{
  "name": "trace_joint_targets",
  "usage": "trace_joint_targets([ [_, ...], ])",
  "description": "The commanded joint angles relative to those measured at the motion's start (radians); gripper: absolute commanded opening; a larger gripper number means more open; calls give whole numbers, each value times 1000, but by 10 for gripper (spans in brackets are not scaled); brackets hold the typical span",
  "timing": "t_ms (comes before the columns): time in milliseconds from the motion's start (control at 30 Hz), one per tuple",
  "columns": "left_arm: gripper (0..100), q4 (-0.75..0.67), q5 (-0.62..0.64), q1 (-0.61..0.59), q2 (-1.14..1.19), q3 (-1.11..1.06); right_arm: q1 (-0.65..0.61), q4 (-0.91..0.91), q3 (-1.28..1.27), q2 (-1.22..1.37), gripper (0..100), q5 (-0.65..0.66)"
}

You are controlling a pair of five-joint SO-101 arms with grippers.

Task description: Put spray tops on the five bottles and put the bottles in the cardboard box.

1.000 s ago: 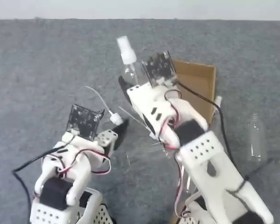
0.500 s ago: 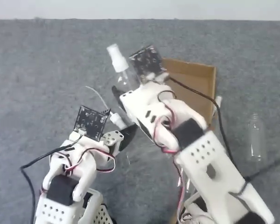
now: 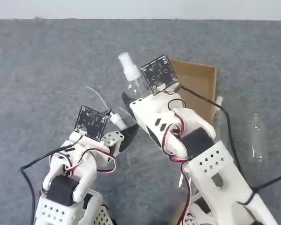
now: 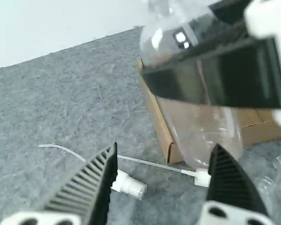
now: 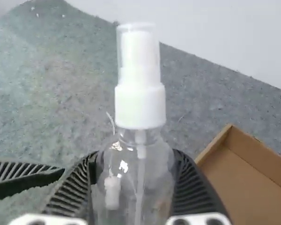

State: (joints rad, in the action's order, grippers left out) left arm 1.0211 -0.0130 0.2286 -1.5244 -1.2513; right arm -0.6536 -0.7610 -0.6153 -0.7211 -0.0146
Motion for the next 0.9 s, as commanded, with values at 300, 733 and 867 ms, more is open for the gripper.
trace_joint_targets([
  [300,290,-38,-9,3,-5,5,10,-85,20,-142,6,8],
  [733,290,-48,5,0,-9,10,-67,47,-69,-139,6,9],
  [867,290,-46,5,0,-6,10,-65,-16,-57,-159,6,15],
])
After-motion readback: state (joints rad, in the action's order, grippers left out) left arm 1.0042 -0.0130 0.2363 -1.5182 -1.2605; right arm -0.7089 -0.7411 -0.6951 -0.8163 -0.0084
